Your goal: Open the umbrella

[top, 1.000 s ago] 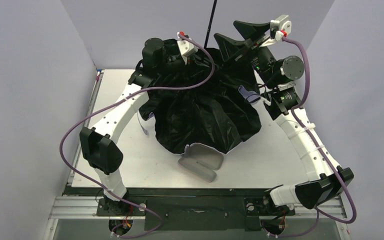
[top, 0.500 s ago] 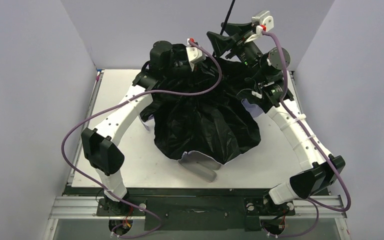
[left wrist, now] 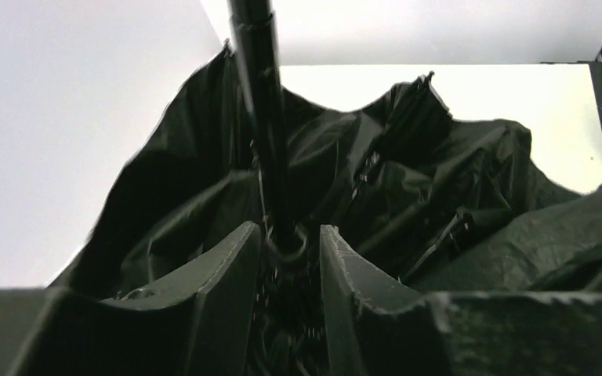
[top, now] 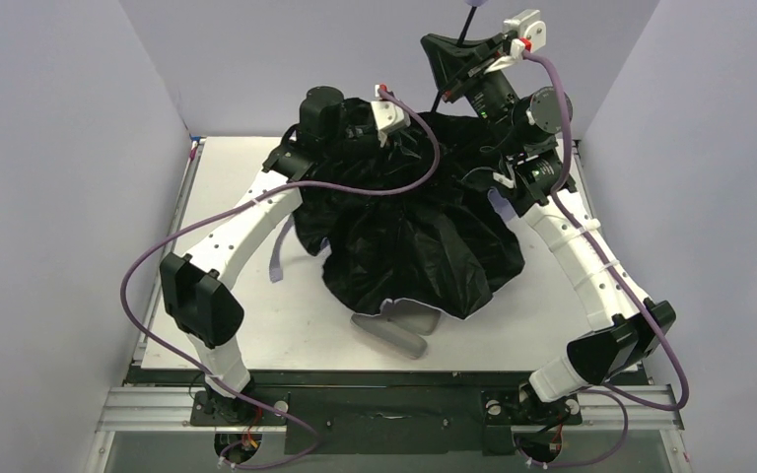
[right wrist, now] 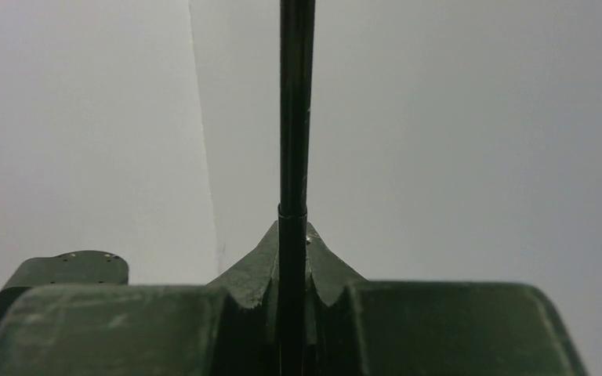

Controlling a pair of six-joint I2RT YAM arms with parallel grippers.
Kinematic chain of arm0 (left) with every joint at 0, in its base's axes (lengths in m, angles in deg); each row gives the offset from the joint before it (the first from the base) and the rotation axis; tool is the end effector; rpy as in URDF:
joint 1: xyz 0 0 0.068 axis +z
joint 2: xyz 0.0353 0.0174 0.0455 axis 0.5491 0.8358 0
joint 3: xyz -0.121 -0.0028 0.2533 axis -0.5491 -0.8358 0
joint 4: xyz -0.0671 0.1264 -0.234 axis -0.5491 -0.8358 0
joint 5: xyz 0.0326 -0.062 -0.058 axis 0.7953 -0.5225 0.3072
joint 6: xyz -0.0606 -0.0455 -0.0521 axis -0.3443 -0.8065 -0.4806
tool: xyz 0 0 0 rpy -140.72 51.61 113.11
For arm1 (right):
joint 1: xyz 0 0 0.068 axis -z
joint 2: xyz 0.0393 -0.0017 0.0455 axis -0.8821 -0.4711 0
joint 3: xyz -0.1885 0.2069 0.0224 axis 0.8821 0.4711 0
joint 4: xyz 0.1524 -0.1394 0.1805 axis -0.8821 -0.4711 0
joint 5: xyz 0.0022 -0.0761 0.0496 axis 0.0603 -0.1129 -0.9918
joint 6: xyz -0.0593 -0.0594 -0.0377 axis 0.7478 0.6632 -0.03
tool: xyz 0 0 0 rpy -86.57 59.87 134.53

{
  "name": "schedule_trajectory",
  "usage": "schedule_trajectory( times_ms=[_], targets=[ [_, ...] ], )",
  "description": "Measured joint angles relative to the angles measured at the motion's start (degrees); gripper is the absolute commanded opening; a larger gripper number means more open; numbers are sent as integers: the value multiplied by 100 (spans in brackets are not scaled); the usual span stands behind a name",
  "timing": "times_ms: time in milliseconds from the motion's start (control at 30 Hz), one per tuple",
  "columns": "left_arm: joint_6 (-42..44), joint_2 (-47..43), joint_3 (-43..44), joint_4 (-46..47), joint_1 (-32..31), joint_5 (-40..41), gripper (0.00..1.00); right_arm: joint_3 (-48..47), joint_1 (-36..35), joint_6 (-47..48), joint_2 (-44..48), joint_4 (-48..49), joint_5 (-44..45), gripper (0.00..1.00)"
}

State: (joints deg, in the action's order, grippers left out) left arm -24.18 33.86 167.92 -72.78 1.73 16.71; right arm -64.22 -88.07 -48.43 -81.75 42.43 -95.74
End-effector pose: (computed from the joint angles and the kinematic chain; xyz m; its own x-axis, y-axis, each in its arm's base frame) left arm 0.3674 -0.2919 0.4267 0.1536 0.1807 -0.9715 0.9545 0.2273 0.1932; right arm 0.3217 0.1885 0.5797 0.3403 0.3714 -0.8639 -0.7475 0.6642 -0.0089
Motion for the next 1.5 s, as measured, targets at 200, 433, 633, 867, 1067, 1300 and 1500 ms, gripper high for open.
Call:
schedule_trajectory(
  times_ms=[200,433,633,867,1067,1300,1500],
  targets=[
    [59,-39,83,42,-2,247,32,-31,103,-4,-11,2,-125,0],
    [151,48,1248,-79,-85,66,36,-31,90,-184,-11,-35,-374,0],
    [284,149,1515,-251,-221,-142,44,-31,61,-260,-11,-35,-380,0],
    [616,229,1025,-785,-212,-450,48,-31,61,-295,-11,-22,-479,0],
    [42,247,752,-404,-221,-455,29,-31,59,-455,-9,101,-758,0],
    [-365,356,765,205,-212,-387,14,-81,68,-575,-11,164,-883,0],
    [-227,400,374,542,-22,-570,18,-466,109,-597,-63,-96,-922,0]
  ],
)
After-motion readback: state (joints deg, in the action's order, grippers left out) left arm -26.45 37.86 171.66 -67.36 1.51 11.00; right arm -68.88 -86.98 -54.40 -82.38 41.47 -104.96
